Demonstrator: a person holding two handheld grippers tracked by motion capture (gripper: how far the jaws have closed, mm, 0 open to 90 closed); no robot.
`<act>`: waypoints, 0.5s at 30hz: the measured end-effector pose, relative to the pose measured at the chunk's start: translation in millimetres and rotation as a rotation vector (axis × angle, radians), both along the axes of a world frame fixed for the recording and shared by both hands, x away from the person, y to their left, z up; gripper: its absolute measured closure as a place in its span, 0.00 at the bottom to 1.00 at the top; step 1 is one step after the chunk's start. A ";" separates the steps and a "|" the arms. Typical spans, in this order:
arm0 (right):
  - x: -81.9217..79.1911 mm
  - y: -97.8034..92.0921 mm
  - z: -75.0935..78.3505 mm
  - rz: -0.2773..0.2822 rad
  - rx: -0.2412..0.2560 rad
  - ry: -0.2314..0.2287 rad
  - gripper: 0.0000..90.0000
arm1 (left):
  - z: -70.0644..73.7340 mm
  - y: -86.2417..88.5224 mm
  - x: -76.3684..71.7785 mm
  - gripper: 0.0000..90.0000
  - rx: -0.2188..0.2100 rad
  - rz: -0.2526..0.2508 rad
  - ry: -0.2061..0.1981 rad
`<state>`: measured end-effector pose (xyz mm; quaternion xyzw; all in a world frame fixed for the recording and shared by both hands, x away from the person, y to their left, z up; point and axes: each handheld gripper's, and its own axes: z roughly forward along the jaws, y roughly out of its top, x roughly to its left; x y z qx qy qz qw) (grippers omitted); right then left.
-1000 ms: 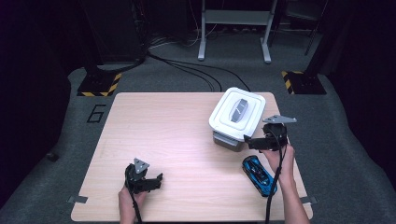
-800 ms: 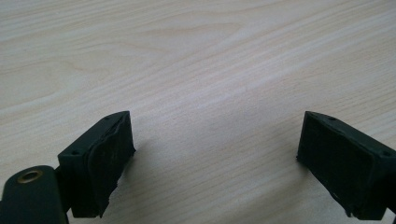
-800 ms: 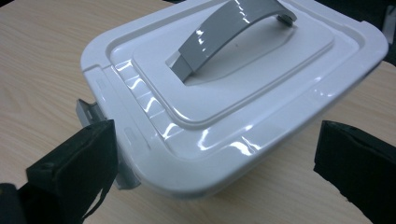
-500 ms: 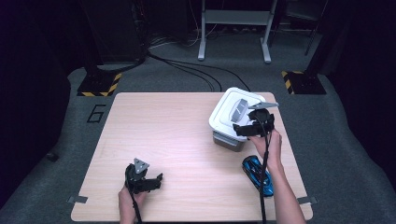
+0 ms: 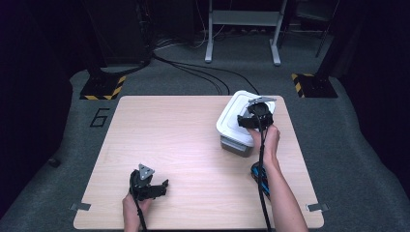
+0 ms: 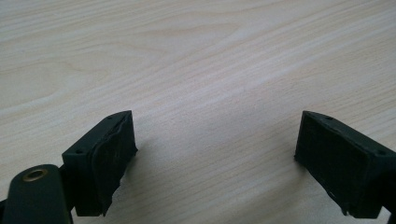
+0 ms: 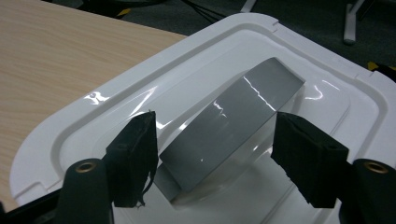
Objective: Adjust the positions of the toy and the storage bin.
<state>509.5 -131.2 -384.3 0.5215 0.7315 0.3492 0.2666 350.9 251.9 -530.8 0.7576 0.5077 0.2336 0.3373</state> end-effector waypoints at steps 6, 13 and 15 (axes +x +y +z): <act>1.5 0.4 -2.0 0.000 0.006 0.002 0.43 | 0.0 0.0 0.0 0.14 -0.001 -0.003 0.000; 2.2 -5.0 -1.2 0.038 0.038 0.031 0.49 | 0.0 -0.1 -0.2 0.14 -0.001 -0.003 -0.001; 2.8 -5.4 -1.1 0.049 0.034 0.043 0.50 | 0.1 0.0 -0.2 0.14 0.000 -0.003 0.000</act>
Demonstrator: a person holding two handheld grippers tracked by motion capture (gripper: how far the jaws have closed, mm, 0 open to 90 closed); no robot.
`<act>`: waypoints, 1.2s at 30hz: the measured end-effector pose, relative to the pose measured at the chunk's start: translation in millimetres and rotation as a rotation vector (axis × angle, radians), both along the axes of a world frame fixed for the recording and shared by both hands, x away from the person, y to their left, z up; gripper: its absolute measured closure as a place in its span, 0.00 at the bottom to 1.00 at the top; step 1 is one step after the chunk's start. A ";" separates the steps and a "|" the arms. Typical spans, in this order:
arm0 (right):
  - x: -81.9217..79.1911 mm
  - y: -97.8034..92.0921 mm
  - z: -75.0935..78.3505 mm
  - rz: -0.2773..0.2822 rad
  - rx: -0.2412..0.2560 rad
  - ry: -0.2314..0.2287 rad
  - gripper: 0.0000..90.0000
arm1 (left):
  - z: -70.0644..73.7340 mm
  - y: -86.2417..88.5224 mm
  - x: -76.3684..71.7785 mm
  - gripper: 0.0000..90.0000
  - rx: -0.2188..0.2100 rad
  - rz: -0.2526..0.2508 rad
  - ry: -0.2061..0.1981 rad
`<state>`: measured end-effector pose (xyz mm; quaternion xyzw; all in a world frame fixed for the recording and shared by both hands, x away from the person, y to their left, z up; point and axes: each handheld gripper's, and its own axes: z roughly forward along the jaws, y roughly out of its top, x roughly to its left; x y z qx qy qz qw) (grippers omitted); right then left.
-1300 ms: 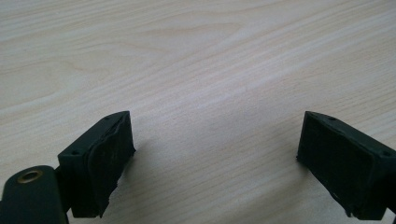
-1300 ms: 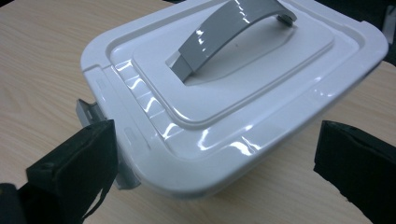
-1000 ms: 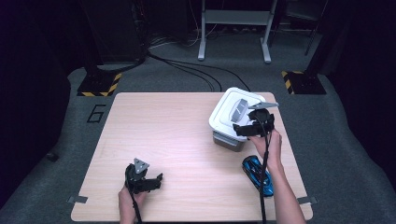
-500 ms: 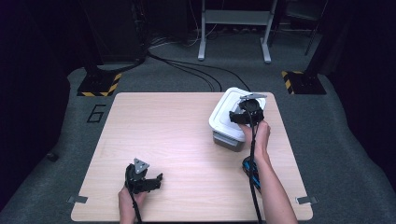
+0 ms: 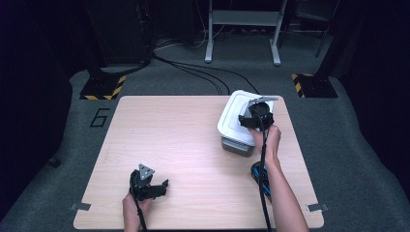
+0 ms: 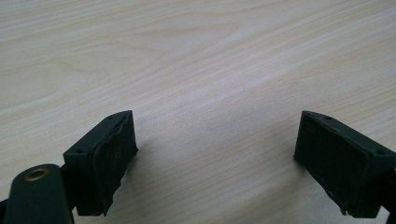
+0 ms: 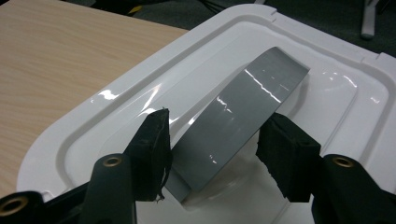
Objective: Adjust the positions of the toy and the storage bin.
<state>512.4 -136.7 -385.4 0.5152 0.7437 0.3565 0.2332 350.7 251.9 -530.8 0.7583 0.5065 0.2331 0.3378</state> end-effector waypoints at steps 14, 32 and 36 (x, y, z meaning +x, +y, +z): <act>11.2 -2.0 11.7 -0.083 -0.004 0.010 0.37 | 0.0 0.0 0.0 0.14 -0.001 0.000 0.000; 18.7 9.4 15.1 -0.069 -0.097 -0.038 0.55 | -0.1 0.2 0.2 0.14 -0.003 -0.001 0.001; 19.4 10.8 15.0 -0.043 -0.093 -0.039 0.58 | -0.1 0.2 0.2 0.14 -0.003 -0.001 0.000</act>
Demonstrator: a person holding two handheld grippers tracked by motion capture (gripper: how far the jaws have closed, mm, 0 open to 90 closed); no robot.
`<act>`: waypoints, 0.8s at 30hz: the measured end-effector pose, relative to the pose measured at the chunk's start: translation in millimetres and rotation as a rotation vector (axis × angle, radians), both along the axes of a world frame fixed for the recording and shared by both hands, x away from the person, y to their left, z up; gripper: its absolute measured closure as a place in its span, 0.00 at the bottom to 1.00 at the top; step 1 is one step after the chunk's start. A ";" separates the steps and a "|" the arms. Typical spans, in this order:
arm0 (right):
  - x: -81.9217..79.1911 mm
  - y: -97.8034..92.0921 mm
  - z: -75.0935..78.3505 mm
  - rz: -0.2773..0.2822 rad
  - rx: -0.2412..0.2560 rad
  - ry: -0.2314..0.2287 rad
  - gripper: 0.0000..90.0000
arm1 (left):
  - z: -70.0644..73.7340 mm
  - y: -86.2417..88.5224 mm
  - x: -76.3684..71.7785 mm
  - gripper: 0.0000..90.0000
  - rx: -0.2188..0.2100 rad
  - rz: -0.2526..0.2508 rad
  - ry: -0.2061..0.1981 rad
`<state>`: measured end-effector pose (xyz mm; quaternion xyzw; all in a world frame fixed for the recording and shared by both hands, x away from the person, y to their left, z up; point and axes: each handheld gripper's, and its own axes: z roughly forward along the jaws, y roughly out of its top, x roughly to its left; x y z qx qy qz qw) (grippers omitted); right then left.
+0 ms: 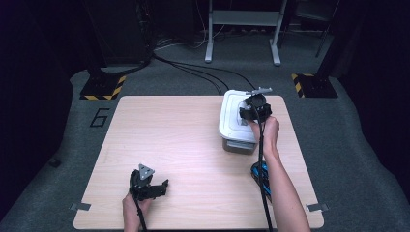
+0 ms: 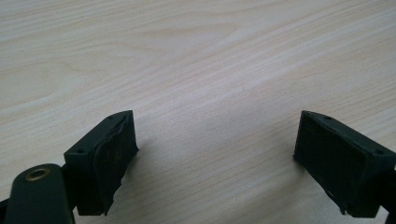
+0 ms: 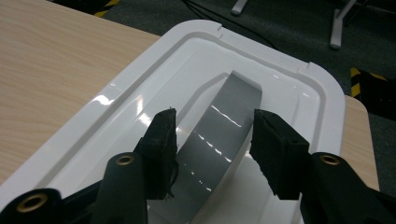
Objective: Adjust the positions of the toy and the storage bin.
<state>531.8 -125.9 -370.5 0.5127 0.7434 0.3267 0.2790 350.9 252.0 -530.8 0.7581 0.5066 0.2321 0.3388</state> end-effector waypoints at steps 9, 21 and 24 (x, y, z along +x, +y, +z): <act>-0.8 8.0 0.5 0.051 -0.009 0.017 0.66 | -0.1 0.0 0.0 0.14 -0.001 0.000 0.000; -0.7 1.8 -3.5 0.140 0.126 0.058 0.73 | 0.1 0.0 -0.2 0.14 0.001 -0.001 0.000; 0.3 -1.5 -5.3 0.172 0.143 0.056 0.74 | 0.1 -0.1 -0.3 0.14 0.003 -0.002 -0.001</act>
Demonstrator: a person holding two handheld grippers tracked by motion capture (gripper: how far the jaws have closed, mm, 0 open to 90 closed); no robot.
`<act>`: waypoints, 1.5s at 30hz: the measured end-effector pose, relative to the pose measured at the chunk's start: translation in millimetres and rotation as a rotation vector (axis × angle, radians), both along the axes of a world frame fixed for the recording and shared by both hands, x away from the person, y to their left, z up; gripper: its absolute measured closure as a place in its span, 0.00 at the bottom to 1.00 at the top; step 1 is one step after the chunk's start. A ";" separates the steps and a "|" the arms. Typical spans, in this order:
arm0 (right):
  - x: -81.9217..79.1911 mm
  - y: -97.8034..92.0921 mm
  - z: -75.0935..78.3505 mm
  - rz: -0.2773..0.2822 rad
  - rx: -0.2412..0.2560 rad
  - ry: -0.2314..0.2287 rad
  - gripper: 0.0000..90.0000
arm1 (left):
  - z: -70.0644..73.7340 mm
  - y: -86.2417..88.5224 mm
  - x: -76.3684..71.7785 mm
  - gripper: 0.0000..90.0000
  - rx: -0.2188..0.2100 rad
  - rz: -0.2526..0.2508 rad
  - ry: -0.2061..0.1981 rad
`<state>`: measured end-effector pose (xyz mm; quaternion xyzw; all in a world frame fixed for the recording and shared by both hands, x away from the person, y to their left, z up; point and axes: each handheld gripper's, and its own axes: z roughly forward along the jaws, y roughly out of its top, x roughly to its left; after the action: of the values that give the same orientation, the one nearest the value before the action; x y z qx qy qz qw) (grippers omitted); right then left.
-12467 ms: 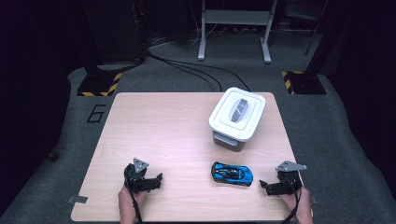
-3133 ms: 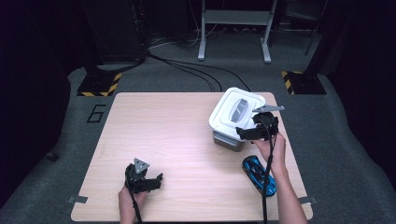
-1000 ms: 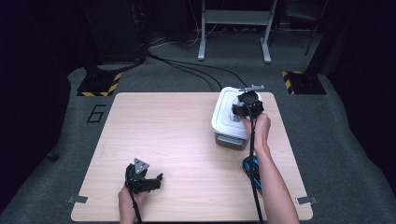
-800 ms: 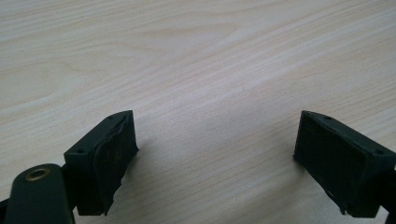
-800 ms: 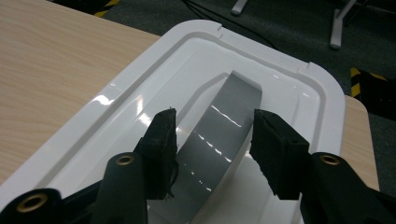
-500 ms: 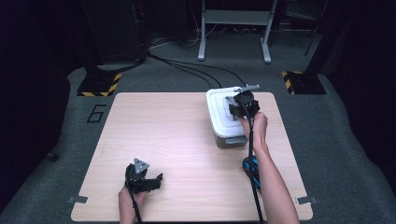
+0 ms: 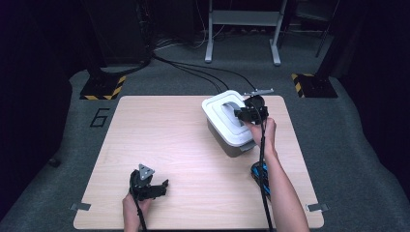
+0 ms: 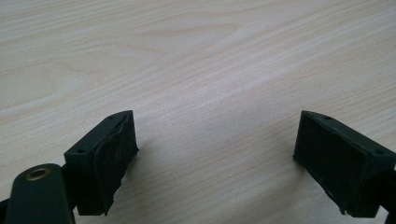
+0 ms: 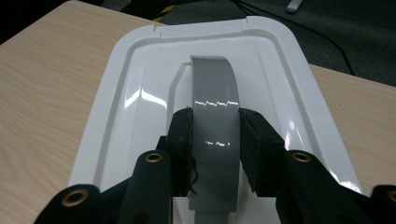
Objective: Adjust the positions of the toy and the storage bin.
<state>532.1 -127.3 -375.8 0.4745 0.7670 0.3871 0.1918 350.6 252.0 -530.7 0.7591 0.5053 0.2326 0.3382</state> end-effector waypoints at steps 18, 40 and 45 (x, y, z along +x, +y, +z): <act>-9.1 10.0 -0.1 -0.013 0.038 0.027 0.74 | 0.4 0.1 -0.1 0.14 0.007 -0.005 -0.001; -14.2 29.1 -5.6 0.040 0.167 0.070 0.74 | 1.0 -0.2 -0.5 0.14 0.009 -0.004 0.006; -15.6 31.7 -5.9 0.035 0.156 0.070 0.74 | 1.4 0.2 -0.6 0.14 0.014 -0.011 0.009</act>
<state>516.5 -95.6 -381.7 0.4879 0.7488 0.4320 0.1205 350.0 252.1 -529.3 0.7651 0.5011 0.2308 0.3320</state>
